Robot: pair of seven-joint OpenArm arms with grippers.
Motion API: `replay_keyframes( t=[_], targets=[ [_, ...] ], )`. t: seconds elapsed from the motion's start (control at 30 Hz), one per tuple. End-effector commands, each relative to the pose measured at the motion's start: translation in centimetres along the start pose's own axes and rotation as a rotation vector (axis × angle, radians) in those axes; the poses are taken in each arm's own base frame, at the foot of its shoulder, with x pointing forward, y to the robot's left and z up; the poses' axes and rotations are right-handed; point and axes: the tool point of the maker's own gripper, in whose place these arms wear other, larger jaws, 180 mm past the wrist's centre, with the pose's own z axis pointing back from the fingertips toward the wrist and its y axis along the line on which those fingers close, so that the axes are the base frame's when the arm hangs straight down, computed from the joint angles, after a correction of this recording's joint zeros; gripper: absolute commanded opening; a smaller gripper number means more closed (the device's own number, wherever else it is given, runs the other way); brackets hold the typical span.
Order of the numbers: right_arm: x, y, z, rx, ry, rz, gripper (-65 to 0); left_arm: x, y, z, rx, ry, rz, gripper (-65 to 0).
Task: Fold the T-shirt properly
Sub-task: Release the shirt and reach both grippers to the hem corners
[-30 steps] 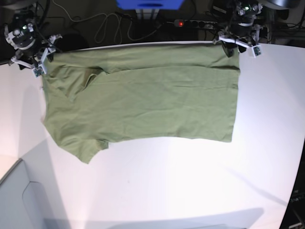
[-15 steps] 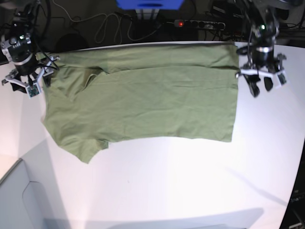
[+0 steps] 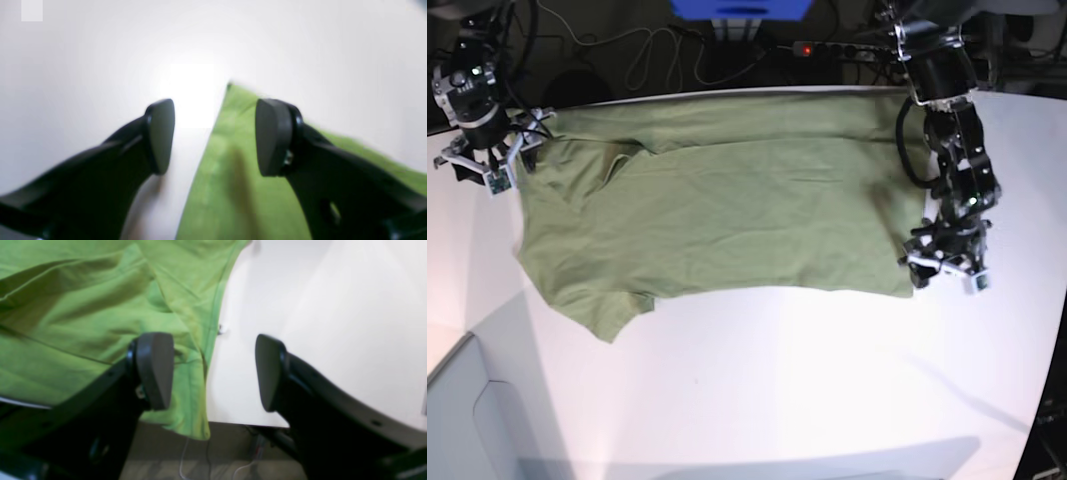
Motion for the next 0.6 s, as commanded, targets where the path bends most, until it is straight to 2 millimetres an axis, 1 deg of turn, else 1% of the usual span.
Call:
replay_keyframes(
  t=[0.0, 0.1, 0.2, 0.33, 0.43, 0.47, 0.5, 0.57],
  targets=[
    [0.2, 0.0, 0.4, 0.008, -0.015, 0.021, -28.5, 2.6, -0.3, -0.5, -0.012, -0.073, -0.002, -28.2],
    [-0.2, 0.2, 0.5, 0.013, -0.006, 0.020, -28.5, 1.6, -0.1, -2.2, -0.005, -0.066, -0.012, -28.2],
    [-0.2, 0.2, 0.5, 0.013, -0.004, 0.020, -28.6, 0.8, -0.7, -3.9, -0.016, -0.047, -0.051, -28.2],
    [-0.3, 0.2, 0.5, 0.011, -0.003, 0.019, -28.6, -0.4, -0.8, -5.1, -0.016, -0.025, -0.058, -28.3],
    [-0.3, 0.2, 0.5, 0.010, -0.003, 0.017, -28.6, -1.1, -0.4, -5.3, -0.009, -0.017, -0.052, -28.5],
    [-0.3, 0.2, 0.5, 0.010, -0.003, 0.017, -28.6, -1.2, -0.4, -5.3, -0.008, -0.014, -0.051, -29.4],
    [-0.1, 0.1, 0.5, 0.009, -0.006, 0.017, -28.6, -1.3, -0.5, -5.3, -0.011, -0.011, -0.051, -31.8],
    [0.1, 0.0, 0.5, 0.005, -0.013, 0.017, -28.6, -1.4, -0.5, -5.3, -0.012, -0.009, -0.051, -39.9]
  ],
)
